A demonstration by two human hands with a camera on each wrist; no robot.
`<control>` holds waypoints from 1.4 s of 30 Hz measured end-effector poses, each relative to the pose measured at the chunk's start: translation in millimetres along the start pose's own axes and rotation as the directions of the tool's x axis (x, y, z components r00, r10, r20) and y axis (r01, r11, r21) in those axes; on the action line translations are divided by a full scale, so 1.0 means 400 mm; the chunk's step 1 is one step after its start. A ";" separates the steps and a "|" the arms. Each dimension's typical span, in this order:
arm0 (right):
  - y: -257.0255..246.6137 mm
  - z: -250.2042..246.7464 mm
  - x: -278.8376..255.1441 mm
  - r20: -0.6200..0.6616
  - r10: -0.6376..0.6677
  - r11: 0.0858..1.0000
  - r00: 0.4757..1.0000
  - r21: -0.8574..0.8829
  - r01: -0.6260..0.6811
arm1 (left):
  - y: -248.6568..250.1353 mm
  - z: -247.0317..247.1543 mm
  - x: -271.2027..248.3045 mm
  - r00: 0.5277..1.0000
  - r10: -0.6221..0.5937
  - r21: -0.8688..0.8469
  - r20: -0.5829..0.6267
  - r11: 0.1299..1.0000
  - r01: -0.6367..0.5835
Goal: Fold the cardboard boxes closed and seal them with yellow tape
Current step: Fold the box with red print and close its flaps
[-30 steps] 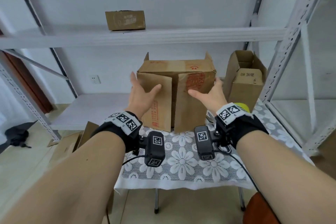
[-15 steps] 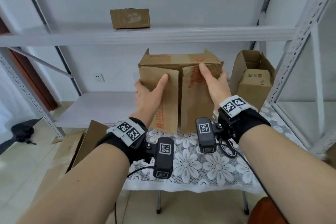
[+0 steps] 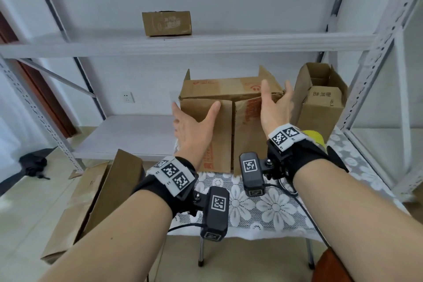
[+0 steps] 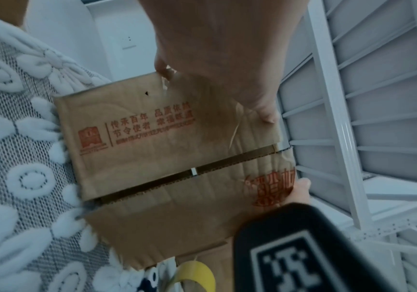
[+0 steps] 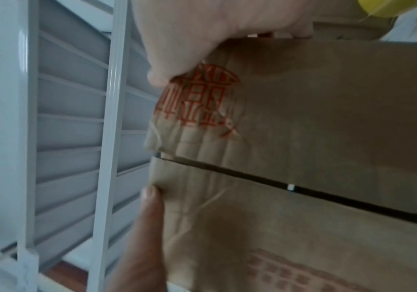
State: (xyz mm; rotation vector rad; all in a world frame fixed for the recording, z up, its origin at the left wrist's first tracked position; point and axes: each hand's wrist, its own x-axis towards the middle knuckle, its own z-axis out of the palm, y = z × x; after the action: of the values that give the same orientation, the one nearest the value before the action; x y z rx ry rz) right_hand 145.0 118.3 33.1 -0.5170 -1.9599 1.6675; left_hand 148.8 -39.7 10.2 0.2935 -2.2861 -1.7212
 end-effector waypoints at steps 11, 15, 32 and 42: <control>0.058 0.020 -0.002 -0.077 -0.390 0.909 0.917 -0.191 0.371 | -0.024 -0.015 0.023 0.973 0.227 0.084 -0.036 0.971 -0.223; 0.058 0.030 -0.004 -0.089 -0.403 0.899 0.911 -0.223 0.376 | -0.022 -0.001 0.023 0.960 0.276 0.152 -0.038 0.952 -0.267; 0.220 0.001 -0.024 0.079 -0.191 0.977 0.978 -0.081 0.197 | -0.004 0.010 0.054 0.935 0.350 0.296 -0.065 0.901 -0.317; 0.253 -0.022 -0.003 0.133 -0.119 0.992 0.984 -0.036 0.125 | -0.029 0.032 0.043 0.959 0.267 0.221 -0.093 0.945 -0.242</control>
State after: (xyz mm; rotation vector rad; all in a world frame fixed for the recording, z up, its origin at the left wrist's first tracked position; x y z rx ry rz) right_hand 147.2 142.1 -65.8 -0.3028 -2.0815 1.6213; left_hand 128.5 -36.7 -2.8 0.1296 -2.2996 -1.3066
